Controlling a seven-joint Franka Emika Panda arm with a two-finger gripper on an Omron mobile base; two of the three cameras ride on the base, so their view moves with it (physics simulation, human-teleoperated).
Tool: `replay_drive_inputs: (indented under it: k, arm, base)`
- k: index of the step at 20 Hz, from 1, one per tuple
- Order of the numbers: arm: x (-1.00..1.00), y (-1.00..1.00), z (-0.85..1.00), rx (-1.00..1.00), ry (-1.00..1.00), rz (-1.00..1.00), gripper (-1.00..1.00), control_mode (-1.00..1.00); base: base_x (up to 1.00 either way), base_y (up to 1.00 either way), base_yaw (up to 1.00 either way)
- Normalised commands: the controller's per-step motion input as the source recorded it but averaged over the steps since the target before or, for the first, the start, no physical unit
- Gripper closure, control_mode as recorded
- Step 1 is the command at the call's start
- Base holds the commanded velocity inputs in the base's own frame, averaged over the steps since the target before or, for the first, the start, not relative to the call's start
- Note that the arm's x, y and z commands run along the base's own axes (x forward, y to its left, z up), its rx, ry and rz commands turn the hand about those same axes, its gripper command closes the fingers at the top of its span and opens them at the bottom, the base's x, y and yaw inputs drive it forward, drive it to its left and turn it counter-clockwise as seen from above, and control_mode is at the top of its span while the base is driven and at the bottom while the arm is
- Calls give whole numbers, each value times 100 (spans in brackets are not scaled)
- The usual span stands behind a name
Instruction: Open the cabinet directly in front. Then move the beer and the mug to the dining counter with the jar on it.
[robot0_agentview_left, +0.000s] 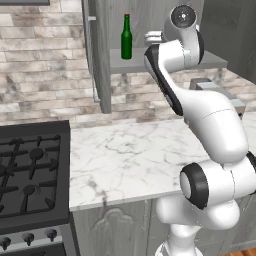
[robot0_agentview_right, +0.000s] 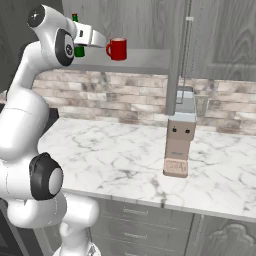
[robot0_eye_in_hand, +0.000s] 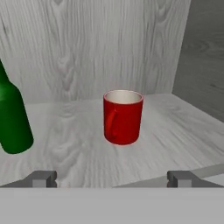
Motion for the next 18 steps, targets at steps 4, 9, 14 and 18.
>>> replay_drive_inputs:
  k: [4, 9, 14, 18]
  arm:
    - [26, 0, -12, 0, -7, 0, -100, -100]
    - [53, 0, -6, 0, 0, 0, -100, -100]
    - [39, -7, 0, 0, 11, -2, -100, -100]
    - [28, -20, 0, 0, 7, -8, -100, -100]
  base:
    - [0, 0, 0]
    - [0, 0, 0]
    - [0, 0, 0]
    - [0, 0, 0]
